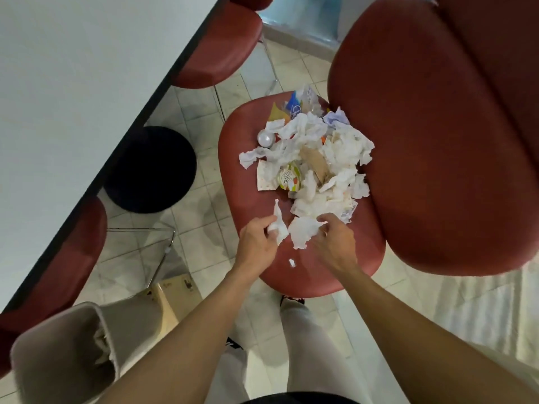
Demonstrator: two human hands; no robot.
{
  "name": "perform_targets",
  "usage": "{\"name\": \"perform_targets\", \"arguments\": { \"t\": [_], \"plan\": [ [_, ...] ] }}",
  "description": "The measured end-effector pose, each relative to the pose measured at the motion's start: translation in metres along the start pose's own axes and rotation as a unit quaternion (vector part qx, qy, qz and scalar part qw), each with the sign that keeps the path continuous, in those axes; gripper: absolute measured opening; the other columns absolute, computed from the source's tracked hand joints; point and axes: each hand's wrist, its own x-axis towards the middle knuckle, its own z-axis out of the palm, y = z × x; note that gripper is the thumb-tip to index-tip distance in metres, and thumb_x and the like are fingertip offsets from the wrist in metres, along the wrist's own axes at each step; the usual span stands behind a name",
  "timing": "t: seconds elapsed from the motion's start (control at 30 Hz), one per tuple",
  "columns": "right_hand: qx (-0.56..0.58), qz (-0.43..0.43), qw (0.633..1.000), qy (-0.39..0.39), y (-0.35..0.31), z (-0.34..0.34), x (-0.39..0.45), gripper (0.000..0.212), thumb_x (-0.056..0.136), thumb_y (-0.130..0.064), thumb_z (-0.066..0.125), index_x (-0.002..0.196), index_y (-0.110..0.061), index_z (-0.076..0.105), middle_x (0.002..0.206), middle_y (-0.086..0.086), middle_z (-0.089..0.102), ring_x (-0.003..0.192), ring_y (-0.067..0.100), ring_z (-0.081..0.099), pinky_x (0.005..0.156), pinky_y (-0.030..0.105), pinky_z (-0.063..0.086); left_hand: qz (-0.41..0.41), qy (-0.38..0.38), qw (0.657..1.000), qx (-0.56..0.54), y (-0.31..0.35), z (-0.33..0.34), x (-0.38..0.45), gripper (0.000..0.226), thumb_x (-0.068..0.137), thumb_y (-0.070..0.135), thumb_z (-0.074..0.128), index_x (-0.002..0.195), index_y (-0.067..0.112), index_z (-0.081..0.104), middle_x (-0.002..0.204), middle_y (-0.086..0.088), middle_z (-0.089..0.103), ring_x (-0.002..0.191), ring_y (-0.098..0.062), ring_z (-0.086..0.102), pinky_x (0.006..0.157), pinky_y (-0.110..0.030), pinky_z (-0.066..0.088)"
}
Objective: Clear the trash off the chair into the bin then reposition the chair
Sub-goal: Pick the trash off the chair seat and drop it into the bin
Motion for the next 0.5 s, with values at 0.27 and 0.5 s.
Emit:
{"name": "perform_targets", "arguments": {
  "t": [0.27, 0.5],
  "plan": [
    [0.017, -0.046, 0.998, -0.033, -0.038, -0.004, -0.021, 0.031, 0.084, 0.001, 0.043, 0.103, -0.014, 0.062, 0.084, 0.006, 0.060, 0.073, 0.020, 0.058, 0.062, 0.027, 0.047, -0.026, 0.076, 0.997, -0.009, -0.006, -0.038, -0.030, 0.013, 0.086, 0.016, 0.065, 0.096, 0.015, 0.075, 0.094, -0.002, 0.064, 0.085, -0.012, 0.057, 0.075, -0.012, 0.033],
    [0.033, -0.101, 0.993, -0.060, -0.086, 0.034, -0.057, 0.025, 0.083, -0.007, 0.044, 0.100, -0.013, 0.062, 0.090, 0.006, 0.060, 0.083, 0.026, 0.065, 0.072, 0.035, 0.056, -0.047, 0.149, 0.988, 0.000, -0.027, -0.086, -0.061, 0.013, 0.087, 0.023, 0.061, 0.093, 0.013, 0.068, 0.091, 0.003, 0.059, 0.084, -0.014, 0.053, 0.071, -0.023, 0.035]
  ]
}}
